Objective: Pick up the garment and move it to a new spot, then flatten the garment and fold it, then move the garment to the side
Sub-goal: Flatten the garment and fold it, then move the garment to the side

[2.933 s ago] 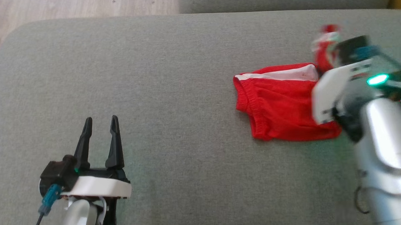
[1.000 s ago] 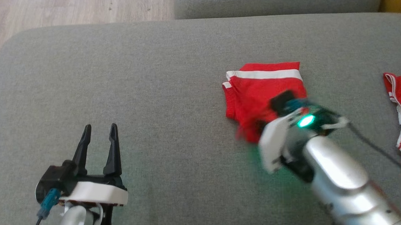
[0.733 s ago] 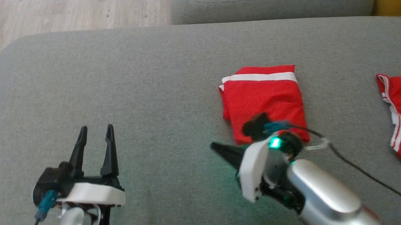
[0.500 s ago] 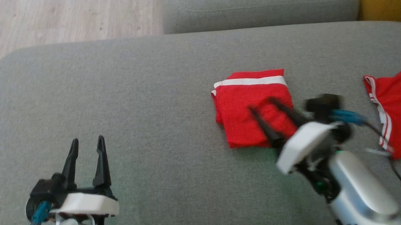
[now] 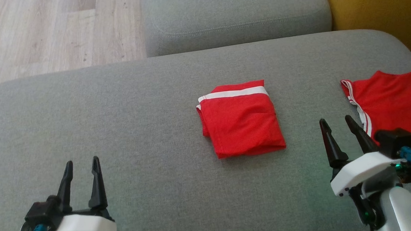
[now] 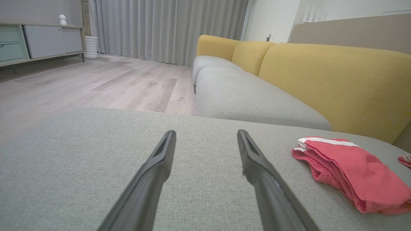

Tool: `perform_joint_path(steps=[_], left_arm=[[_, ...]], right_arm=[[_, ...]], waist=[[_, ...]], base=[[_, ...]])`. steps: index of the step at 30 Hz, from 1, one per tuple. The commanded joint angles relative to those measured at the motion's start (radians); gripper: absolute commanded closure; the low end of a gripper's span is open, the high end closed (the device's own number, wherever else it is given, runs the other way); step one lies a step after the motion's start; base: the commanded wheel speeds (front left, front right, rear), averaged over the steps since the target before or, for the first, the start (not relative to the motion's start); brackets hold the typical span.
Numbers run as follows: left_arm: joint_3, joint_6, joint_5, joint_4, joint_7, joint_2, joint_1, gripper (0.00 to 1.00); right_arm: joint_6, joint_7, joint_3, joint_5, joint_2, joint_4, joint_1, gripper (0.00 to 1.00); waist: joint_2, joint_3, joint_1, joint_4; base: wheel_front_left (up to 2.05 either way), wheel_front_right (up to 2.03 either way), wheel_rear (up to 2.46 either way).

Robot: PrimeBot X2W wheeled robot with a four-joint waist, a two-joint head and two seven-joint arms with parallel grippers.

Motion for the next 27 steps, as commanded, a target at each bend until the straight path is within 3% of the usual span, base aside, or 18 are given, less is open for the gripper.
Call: perform_joint_path(steps=[1, 27], left_arm=[[0.044, 0.008, -0.007, -0.033, -0.013, 0.026, -0.029, 0.0], [0.028, 0.041, -0.023, -0.087, 0.022, 0.034, -0.006, 0.0]], right_arm=[[-0.001, -0.009, 0.017, -0.006, 0.002, -0.038, -0.019, 0.0], [-0.001, -0.015, 0.079, 0.014, -0.015, 0.011, -0.067, 0.0]], waist=[[-0.0001, -0.004, 0.0001, -0.003], [-0.0001, 0.004, 0.0001, 0.002]], base=[[0.0, 0.0, 0.0], [0.0, 0.0, 0.0]])
